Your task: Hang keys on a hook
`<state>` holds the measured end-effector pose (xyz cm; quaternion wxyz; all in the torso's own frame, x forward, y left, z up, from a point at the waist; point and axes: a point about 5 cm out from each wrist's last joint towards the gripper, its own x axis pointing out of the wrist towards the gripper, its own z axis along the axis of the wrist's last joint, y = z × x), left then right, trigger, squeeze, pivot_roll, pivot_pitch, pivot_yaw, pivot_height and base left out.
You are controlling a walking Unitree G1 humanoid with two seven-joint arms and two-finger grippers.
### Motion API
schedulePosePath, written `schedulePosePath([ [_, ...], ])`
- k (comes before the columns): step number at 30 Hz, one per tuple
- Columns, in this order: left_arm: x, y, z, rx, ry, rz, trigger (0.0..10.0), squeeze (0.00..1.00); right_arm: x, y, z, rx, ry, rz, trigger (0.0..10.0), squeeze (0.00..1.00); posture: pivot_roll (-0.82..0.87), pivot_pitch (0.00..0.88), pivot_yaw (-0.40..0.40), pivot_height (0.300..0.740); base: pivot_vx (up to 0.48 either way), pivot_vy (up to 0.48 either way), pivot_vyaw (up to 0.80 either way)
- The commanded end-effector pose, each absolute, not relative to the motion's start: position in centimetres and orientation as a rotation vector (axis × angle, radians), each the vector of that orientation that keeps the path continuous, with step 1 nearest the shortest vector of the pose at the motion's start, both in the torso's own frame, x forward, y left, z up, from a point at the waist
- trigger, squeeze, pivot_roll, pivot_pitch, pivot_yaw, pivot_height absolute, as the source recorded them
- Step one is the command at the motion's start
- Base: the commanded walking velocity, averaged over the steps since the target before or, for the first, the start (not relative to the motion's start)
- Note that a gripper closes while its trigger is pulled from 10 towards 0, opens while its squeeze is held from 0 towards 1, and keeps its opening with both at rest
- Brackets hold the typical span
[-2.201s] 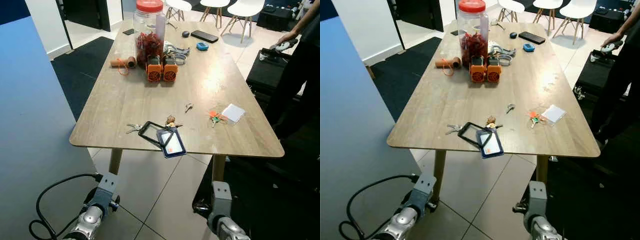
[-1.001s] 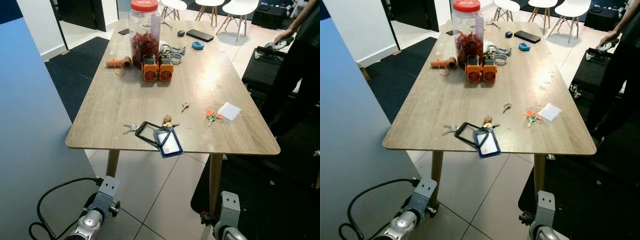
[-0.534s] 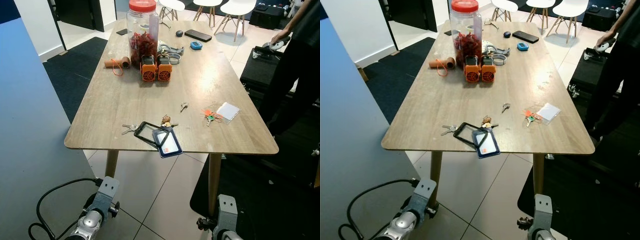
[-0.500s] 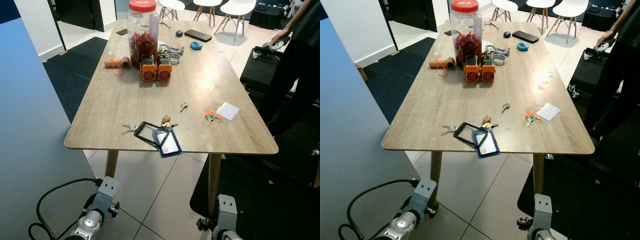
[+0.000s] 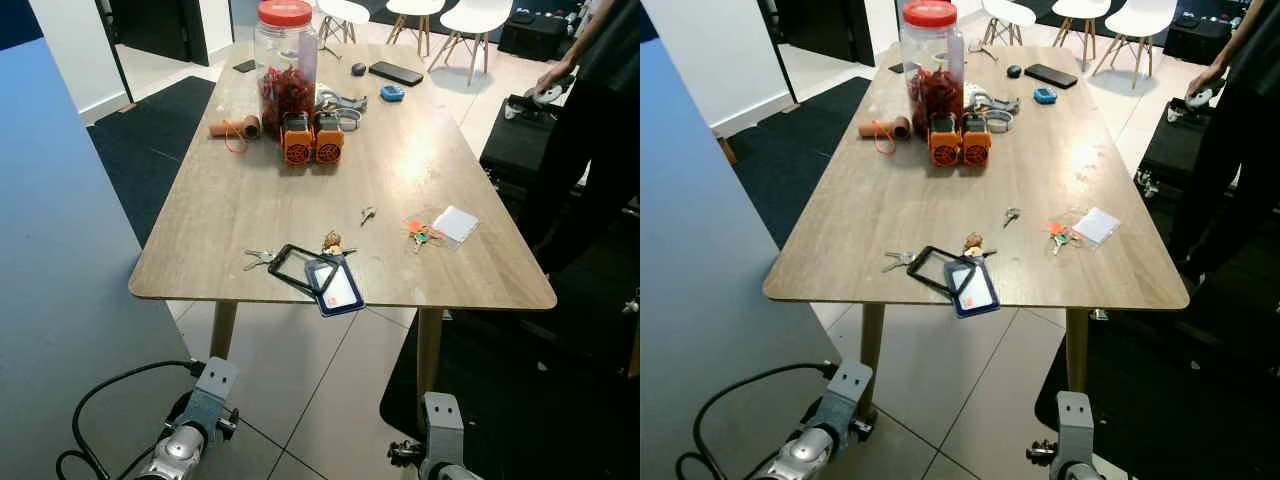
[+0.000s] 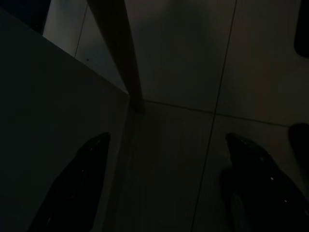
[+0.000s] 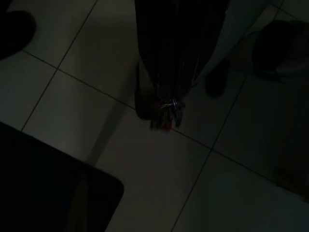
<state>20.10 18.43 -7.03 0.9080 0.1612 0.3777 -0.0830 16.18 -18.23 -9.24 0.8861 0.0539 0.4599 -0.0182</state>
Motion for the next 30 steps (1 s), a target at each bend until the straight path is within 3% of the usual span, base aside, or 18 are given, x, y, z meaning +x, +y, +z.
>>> schedulePosePath([
  [1,20.3,18.5,-6.9,0.329,0.774,-0.162,10.0,0.00,16.1,-18.3,-9.3,0.110,0.964,-0.043,10.0,0.00,0.09,0.000,-0.057,0.740,0.000,0.000,0.00],
  [10,21.5,18.5,-6.2,0.353,0.744,-0.196,10.0,0.00,18.0,-17.6,-8.5,0.100,0.909,-0.005,10.0,0.00,0.09,0.000,-0.046,0.740,0.000,0.000,0.23],
  [30,21.2,17.7,-6.4,0.314,0.723,-0.183,10.0,0.00,17.6,-18.1,-8.6,0.058,0.919,0.026,10.0,0.00,0.08,0.000,-0.052,0.740,0.000,0.000,0.79],
])
